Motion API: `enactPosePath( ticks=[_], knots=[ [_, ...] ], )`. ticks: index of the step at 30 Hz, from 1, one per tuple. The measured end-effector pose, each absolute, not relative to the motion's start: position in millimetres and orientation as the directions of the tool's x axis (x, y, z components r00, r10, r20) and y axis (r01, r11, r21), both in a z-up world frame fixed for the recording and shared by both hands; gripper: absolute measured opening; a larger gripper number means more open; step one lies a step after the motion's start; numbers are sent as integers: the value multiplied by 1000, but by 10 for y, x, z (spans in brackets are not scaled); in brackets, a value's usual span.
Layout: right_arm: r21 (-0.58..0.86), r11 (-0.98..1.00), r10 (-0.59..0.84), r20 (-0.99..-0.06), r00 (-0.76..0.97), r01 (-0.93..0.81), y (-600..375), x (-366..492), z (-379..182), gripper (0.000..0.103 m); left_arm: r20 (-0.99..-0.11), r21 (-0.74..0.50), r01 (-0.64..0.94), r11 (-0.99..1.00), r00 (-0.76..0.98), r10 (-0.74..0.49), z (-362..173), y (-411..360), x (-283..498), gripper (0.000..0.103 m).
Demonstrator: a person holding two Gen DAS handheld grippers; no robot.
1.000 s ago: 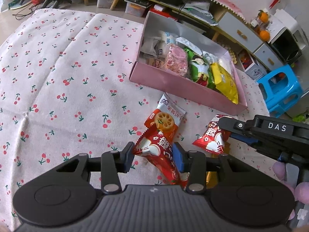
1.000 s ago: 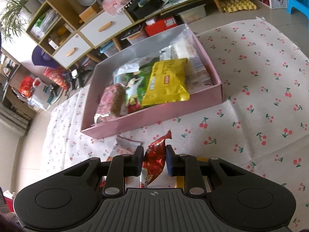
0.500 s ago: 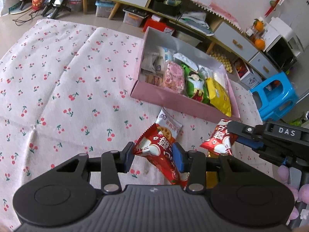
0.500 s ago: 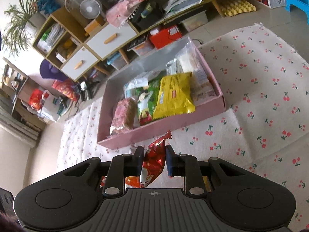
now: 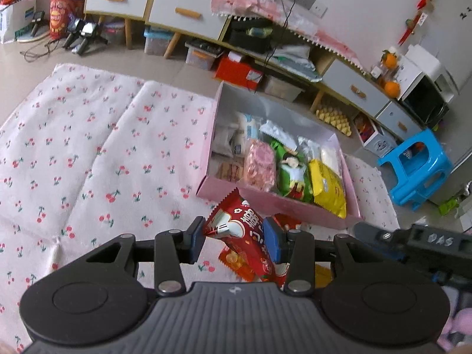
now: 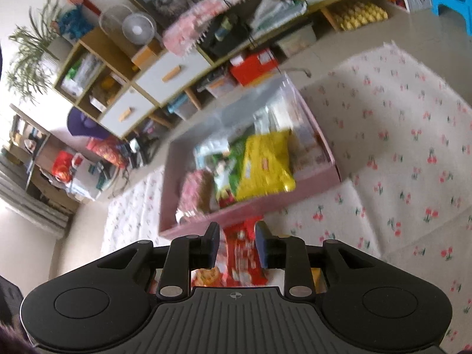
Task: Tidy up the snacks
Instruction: 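Lift both red candy wrappers and carry them over the pink box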
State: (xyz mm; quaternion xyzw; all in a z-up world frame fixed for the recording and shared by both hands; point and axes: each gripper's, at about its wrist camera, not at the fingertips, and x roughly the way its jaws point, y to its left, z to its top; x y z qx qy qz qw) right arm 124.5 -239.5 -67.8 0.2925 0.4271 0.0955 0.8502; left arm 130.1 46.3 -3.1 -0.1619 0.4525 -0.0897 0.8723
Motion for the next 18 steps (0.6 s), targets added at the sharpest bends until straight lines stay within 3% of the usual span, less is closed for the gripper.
enactPosePath(
  ticks=[3, 7, 18],
  knots=[
    [572, 814, 427, -706, 565, 101, -2318, 1294, -834, 40, -779, -360, 7, 933, 547, -305, -85, 495, 1276, 39],
    [533, 841, 414, -744, 525, 91, -2144, 1371, -964, 47, -796, -349, 1, 937, 527, -297, -136, 519, 1227, 39],
    [407, 912, 330, -798, 503, 48, -1707, 1501, -1093, 51, -823, -342, -13, 940, 488, -292, -238, 613, 1202, 39]
  ],
)
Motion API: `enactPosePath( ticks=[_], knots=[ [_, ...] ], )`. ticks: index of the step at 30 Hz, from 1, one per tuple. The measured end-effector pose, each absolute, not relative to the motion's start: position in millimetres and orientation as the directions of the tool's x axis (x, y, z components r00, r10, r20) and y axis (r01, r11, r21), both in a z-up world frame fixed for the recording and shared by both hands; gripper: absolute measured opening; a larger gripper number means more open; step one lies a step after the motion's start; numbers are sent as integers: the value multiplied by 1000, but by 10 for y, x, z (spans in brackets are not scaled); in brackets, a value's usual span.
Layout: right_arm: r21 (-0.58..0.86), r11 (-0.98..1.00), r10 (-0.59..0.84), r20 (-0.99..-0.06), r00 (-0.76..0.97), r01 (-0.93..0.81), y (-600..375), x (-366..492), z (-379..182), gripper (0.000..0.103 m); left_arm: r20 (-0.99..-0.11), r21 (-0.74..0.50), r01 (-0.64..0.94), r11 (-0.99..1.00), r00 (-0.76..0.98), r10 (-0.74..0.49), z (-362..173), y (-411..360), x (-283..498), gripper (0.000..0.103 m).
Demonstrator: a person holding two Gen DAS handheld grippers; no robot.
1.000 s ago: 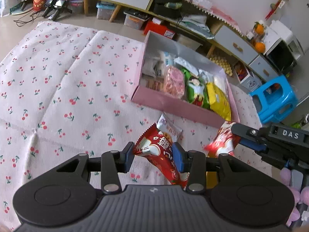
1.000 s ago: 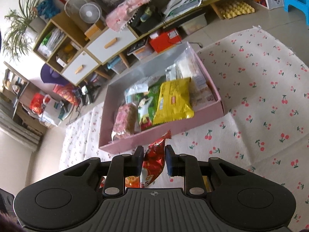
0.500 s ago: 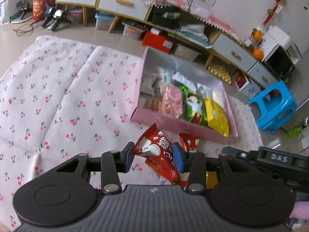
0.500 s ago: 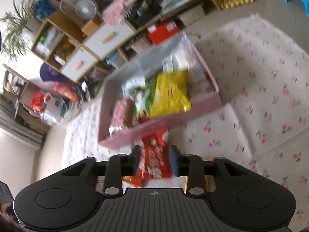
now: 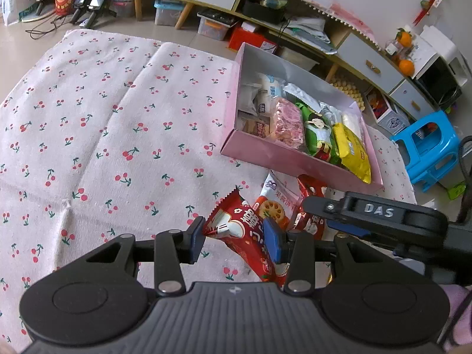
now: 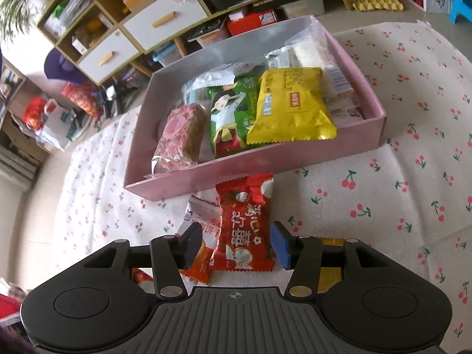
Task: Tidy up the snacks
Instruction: 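Lift both red candy wrappers and carry them over the pink box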
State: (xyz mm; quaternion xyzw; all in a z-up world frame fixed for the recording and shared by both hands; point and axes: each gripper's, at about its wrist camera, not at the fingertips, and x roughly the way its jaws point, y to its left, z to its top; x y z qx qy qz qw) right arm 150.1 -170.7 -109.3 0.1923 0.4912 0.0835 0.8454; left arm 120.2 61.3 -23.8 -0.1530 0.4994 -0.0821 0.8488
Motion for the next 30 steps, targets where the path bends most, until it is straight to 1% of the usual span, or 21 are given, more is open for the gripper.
enactPosePath(
  ticks=[5, 6, 7, 12, 19, 30],
  knots=[
    [350, 936, 284, -807, 517, 31, -1626, 1517, -1132, 49, -821, -345, -11, 938, 488, -296, -237, 620, 1189, 39],
    [337, 941, 276, -809, 519, 23, -1612, 1516, -1136, 45, -821, -346, -10, 938, 487, -297, -236, 616, 1194, 39],
    [329, 944, 273, -808, 522, 16, -1602, 1515, -1139, 38, -821, -346, -9, 938, 487, -298, -234, 610, 1194, 39],
    [308, 951, 279, -807, 521, -32, -1579, 1479, -1095, 37, -819, -346, -8, 938, 490, -298, -225, 596, 1205, 39],
    [344, 937, 323, -792, 518, -58, -1672, 1389, -969, 37, -813, -348, -7, 938, 500, -298, -206, 599, 1214, 39],
    [469, 883, 398, -748, 532, -1, -2074, 1315, -831, 37, -795, -366, -9, 931, 524, -307, -159, 610, 1227, 39]
  ],
)
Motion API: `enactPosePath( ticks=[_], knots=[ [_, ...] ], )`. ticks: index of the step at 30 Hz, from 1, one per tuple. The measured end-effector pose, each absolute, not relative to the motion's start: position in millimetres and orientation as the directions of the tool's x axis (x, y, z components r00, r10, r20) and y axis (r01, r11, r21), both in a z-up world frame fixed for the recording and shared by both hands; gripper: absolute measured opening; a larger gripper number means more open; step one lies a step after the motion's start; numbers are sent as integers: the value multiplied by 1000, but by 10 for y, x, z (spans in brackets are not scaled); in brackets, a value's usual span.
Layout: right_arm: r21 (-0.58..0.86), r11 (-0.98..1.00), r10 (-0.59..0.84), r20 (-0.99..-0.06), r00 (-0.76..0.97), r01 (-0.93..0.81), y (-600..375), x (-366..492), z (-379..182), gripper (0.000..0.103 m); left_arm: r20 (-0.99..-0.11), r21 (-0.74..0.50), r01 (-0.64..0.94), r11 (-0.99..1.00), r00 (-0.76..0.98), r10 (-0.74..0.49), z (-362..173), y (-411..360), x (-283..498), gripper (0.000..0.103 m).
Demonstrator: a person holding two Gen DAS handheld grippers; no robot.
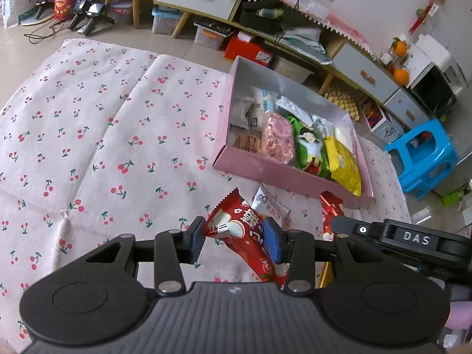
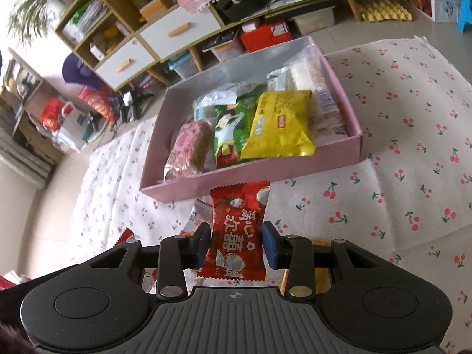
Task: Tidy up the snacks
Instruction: 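Lift both red candy wrappers and carry them over the pink box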
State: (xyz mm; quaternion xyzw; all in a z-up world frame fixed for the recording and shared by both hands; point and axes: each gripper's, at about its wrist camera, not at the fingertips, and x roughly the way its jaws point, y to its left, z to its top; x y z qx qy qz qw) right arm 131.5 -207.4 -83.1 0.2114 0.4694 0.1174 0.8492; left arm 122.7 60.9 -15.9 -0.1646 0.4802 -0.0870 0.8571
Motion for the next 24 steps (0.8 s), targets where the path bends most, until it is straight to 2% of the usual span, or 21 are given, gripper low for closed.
enactPosePath(
  ticks=[10, 18, 24],
  knots=[
    [554, 832, 438, -685, 582, 25, -2281, 1325, -617, 37, -763, -363, 10, 932, 571, -303, -37, 496, 1378, 39],
    [581, 808, 399, -661, 636, 97, -2423, 1701, -529, 37, -746, -340, 13, 940, 605, -278, -4, 393, 1780, 39],
    [594, 800, 383, -620, 685, 90, -2487, 2037, -526, 37, -741, -247, 81, 965, 626, -243, -15, 244, 2117, 39]
  ],
)
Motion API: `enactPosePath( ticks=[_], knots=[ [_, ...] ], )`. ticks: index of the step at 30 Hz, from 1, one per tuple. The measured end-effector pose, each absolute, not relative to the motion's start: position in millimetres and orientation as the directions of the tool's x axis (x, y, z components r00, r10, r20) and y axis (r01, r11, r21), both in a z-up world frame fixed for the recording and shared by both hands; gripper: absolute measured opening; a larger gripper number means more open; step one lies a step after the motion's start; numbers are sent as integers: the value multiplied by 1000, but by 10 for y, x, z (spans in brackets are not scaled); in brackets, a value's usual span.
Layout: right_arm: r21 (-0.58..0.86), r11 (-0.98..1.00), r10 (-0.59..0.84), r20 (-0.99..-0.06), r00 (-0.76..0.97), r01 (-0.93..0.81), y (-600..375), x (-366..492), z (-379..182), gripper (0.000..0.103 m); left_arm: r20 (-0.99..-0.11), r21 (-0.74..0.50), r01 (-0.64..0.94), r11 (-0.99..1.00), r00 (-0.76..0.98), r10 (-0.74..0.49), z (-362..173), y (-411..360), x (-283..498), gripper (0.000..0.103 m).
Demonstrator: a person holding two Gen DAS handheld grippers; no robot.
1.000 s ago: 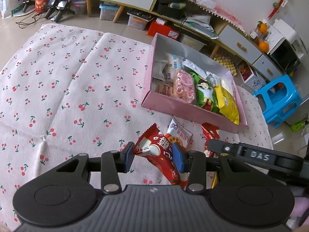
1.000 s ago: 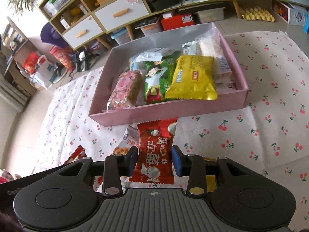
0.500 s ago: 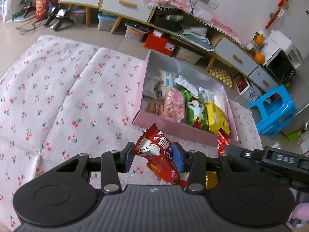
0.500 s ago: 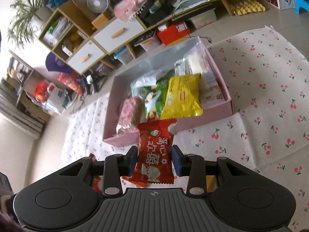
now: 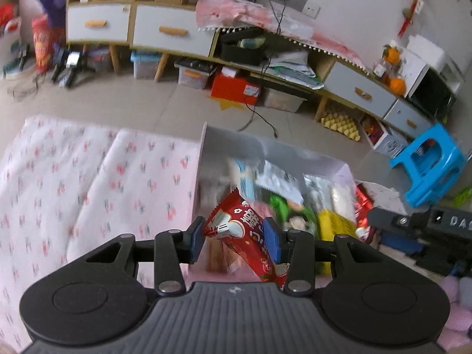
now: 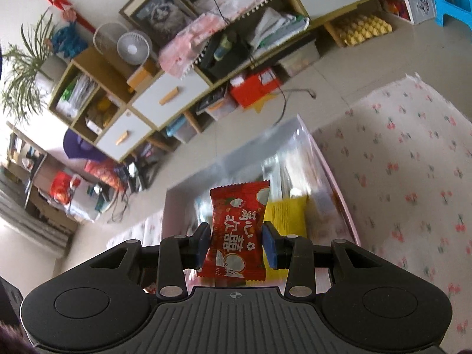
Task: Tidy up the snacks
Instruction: 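Lift both red candy wrappers and carry them over the pink box, then open both tools to drop the red candies into the box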
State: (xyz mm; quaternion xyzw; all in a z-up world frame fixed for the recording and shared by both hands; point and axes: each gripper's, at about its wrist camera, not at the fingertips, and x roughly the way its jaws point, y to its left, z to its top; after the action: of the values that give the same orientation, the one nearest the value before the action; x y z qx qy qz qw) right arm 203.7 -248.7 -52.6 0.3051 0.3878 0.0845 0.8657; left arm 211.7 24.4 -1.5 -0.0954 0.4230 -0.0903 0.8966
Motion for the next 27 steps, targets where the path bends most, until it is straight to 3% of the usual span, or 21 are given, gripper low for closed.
enactPosePath(
  ticks=[21, 22, 23, 24, 27],
  knots=[
    [708, 699, 406, -511, 758, 104, -2666, 2573, -972, 40, -751, -34, 113, 993, 652, -100, -131, -74, 2652, 40],
    [716, 691, 408, -501, 763, 100, -2674, 2567, -972, 41, -746, -30, 113, 993, 658, -97, -124, -83, 2644, 44],
    [723, 683, 415, -498, 761, 102, -2683, 2565, -974, 44, -742, -23, 113, 993, 664, -93, -115, -96, 2632, 50],
    [729, 677, 421, -499, 757, 104, -2687, 2566, -975, 55, -739, -20, 115, 993, 667, -92, -111, -97, 2635, 51],
    [725, 679, 412, -501, 761, 110, -2707, 2535, -957, 63, -739, -12, 123, 992, 668, -92, -91, -105, 2622, 55]
  ],
)
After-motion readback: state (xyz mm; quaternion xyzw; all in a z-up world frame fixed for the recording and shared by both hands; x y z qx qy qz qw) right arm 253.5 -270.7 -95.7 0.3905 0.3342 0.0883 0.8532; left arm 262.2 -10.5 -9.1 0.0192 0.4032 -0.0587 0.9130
